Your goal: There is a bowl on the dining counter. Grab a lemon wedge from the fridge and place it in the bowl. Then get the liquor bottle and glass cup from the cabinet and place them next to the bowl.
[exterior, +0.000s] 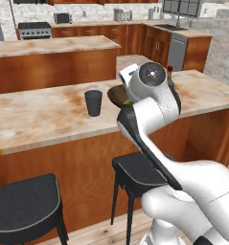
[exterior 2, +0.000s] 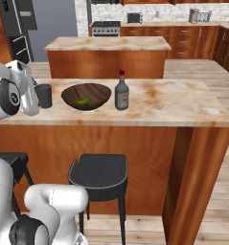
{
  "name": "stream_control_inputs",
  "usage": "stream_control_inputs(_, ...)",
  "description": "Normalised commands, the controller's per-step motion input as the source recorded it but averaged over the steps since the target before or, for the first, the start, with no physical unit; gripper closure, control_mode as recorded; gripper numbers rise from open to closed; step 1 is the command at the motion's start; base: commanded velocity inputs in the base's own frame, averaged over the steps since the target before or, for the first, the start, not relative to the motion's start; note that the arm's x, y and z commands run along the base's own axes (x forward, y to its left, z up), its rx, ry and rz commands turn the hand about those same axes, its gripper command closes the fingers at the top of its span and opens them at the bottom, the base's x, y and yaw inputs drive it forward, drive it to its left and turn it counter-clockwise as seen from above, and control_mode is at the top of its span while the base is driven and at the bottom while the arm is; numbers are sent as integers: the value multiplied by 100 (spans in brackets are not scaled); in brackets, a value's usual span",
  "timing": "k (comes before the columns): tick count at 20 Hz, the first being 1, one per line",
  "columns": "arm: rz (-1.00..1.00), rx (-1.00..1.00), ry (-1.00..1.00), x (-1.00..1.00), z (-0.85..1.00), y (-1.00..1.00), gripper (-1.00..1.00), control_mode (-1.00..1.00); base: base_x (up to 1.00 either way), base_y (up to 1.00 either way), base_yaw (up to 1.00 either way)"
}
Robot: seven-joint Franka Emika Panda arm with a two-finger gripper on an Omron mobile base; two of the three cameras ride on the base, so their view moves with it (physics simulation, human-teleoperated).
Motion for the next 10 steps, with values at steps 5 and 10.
stream_control_inputs(5,0,0,-27,-66,43,-34,-100,-100,0,0,0)
stream_control_inputs(10,0,0,-23,-61,26,-34,-100,-100,0,0,0)
